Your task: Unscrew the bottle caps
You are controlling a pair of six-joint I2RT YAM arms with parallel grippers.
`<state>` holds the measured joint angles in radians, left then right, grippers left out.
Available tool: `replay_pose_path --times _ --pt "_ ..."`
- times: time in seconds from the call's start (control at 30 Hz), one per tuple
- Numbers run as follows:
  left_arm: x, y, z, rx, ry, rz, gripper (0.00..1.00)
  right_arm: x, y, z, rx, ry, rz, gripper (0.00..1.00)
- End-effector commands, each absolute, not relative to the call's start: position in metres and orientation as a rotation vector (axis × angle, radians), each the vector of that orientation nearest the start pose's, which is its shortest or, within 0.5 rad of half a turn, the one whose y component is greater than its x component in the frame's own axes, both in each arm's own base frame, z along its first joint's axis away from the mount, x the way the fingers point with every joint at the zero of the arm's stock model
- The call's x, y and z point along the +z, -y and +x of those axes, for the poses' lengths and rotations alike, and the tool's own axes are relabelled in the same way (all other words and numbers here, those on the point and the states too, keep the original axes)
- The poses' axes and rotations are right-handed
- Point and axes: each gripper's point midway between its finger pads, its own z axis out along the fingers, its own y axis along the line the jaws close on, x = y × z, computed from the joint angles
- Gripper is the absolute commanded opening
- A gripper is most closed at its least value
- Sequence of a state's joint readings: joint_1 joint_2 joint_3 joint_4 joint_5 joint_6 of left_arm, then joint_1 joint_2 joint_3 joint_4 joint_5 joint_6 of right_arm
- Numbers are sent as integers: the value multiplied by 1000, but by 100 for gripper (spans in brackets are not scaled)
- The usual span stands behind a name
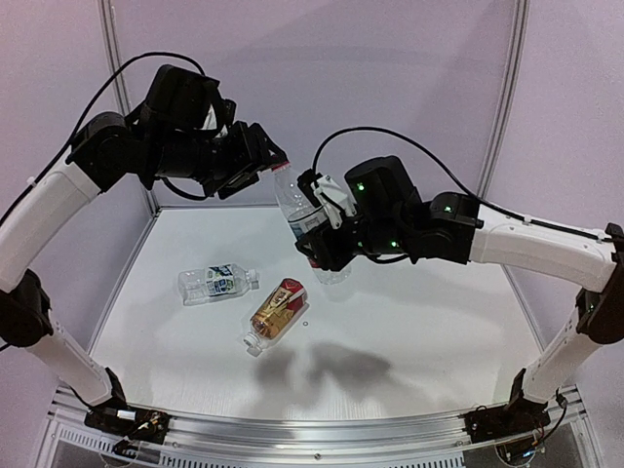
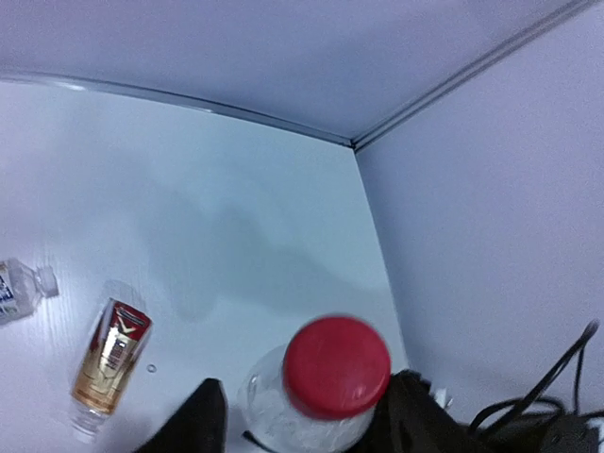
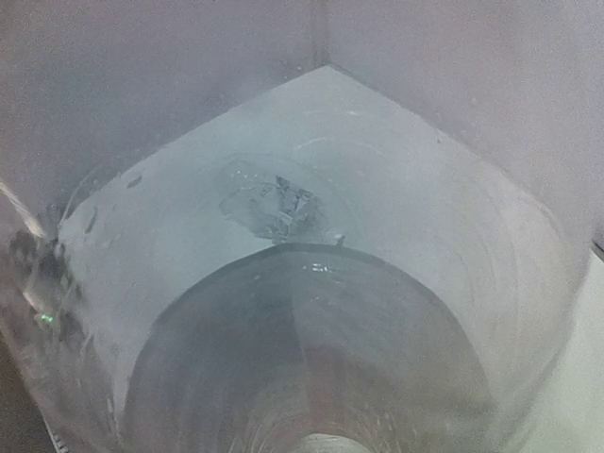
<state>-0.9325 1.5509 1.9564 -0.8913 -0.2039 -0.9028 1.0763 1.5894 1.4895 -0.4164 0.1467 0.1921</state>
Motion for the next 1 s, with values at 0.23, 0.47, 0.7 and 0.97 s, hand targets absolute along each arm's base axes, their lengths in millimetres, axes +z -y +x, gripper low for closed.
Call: replay_pose_path --times 0.23,0.47,0.7,0.97 --pt "470 295 252 -956 -1984 189 96 325 -407 234 776 -1894 -822 50" --pt "496 290 197 -1116 -1774 581 98 366 -418 163 1211 -1687 -1046 53" --pt "510 304 182 -1213 -1707 700 96 375 -434 127 1489 -1624 -1178 53" --pt "505 328 185 -1259 -1733 759 89 372 -441 122 1549 -1627 -1208 52"
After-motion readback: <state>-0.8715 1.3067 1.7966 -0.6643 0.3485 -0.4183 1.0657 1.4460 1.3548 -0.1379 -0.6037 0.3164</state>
